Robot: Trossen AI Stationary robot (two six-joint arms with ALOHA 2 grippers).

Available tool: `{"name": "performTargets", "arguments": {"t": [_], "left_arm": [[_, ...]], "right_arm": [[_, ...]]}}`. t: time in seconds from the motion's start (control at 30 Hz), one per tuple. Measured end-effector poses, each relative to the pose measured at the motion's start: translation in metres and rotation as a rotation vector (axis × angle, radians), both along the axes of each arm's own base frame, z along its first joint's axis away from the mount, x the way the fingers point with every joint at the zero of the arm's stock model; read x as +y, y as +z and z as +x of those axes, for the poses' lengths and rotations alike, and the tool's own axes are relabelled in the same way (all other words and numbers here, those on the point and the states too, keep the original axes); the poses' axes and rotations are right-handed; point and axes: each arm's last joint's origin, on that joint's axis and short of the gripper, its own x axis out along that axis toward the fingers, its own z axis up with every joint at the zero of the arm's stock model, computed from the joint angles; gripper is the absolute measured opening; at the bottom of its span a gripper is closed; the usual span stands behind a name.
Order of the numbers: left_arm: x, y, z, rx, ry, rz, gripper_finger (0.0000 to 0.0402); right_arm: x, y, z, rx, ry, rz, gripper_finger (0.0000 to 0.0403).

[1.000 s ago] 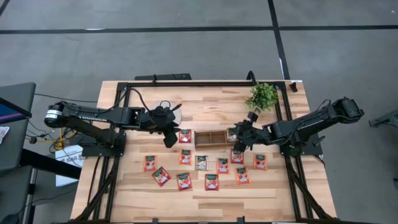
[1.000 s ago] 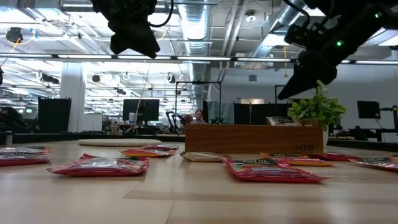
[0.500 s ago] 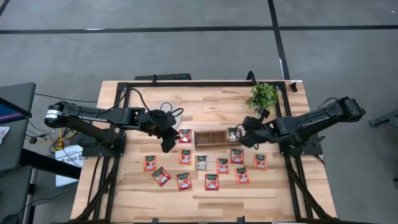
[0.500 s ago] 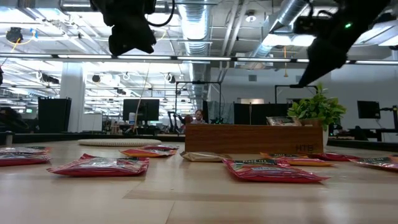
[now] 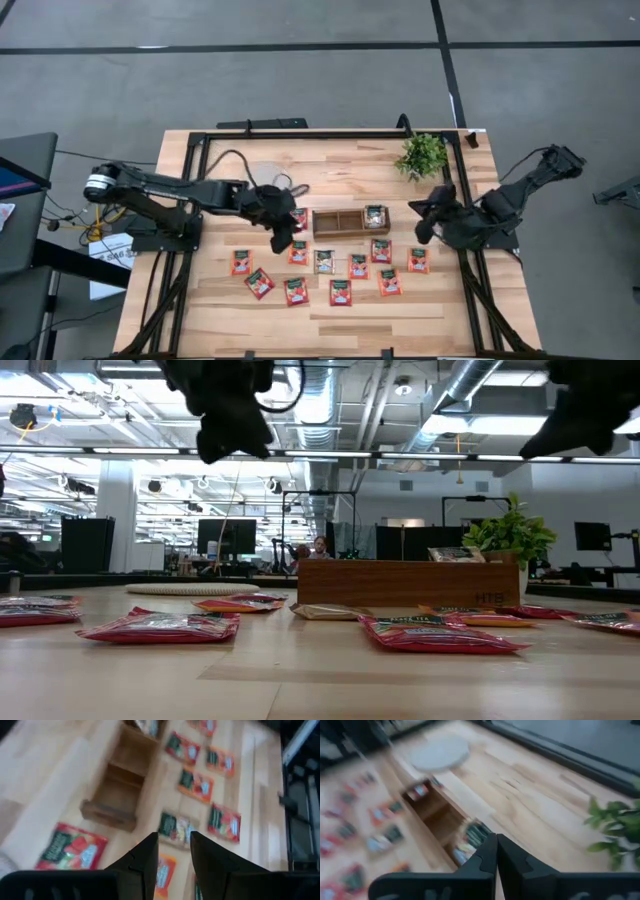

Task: Pick & Place Tea
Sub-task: Put the yellow tea bag into the right section of the wooden organizer

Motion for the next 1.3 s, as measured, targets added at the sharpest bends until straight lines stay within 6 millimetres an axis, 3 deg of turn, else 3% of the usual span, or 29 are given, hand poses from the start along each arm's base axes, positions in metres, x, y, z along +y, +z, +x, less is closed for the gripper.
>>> {"name": "performTargets", "arguments": {"t": [0.3, 0.67, 0.9, 1.07, 1.3], "left_arm": [[-0.009, -0.024, 0.038, 0.082, -0.109, 0.007, 0.0105], [-0.017, -0.04, 0.079, 0.1, -0.264, 0.118, 0.0105], [-0.027, -0.047, 0.1, 0.145, -0.307, 0.141, 0.0105], [-0.039, -0.048, 0.1, 0.169, -0.34, 0.17, 0.0105], [-0.062, -0.052, 0.097, 0.188, -0.331, 0.206, 0.0105]], "right_arm": [[0.006, -0.015, -0.028, -0.285, 0.028, 0.035, 0.0002], [0.013, -0.028, -0.038, -0.354, 0.075, 0.059, 0.0], [0.015, -0.023, -0.033, -0.395, 0.039, 0.143, 0.0], [0.019, -0.022, -0.016, -0.272, 0.136, 0.131, 0.0], [0.01, -0.026, -0.001, -0.122, 0.206, 0.102, 0.0]]}}
